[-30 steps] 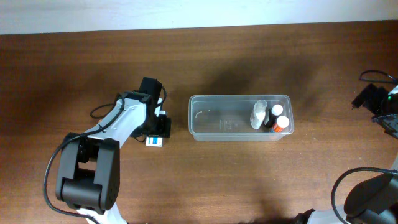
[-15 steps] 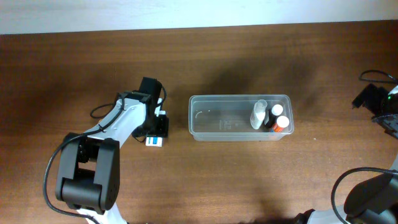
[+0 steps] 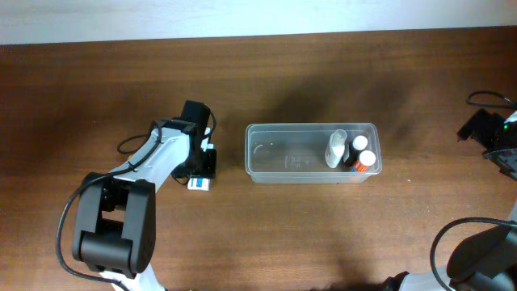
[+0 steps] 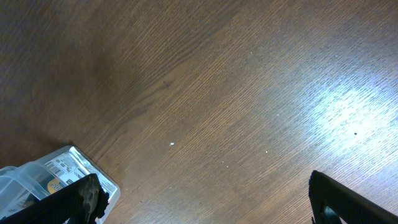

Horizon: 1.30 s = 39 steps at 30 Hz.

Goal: Pack container
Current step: 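Lower the left gripper and grasp the Panadol box, then carry the Panadol box into the container and release it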

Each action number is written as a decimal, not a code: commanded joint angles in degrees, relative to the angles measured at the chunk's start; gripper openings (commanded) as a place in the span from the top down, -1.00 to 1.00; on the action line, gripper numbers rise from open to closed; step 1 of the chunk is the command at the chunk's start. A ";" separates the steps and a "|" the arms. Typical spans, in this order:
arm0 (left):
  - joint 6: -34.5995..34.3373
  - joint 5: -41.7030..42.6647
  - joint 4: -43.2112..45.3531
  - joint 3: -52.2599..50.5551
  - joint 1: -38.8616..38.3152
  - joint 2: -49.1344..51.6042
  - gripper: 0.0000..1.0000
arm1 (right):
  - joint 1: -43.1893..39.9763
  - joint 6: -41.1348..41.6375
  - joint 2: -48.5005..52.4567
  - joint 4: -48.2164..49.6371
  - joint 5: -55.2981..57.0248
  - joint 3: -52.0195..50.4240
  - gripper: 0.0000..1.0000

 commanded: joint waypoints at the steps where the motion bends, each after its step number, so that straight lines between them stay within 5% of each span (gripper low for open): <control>1: 0.50 0.46 0.11 0.72 -0.07 0.76 -0.01 | -0.35 0.70 0.55 0.15 0.11 -0.42 -0.97; 13: 0.98 2.51 -12.41 20.31 -0.20 0.70 0.05 | -0.35 0.70 0.55 0.15 0.11 -0.42 -0.97; 21: 11.67 11.61 -20.59 36.52 -7.04 0.70 0.07 | -0.35 0.70 0.55 0.15 0.11 -0.42 -0.97; 28: 19.30 7.56 -20.76 37.31 -16.81 0.74 -0.09 | -0.35 0.70 0.55 0.15 0.11 -0.42 -0.97; 39: 24.48 6.99 -19.45 37.20 -21.81 0.94 0.08 | -0.35 0.70 0.55 0.15 0.11 -0.42 -0.97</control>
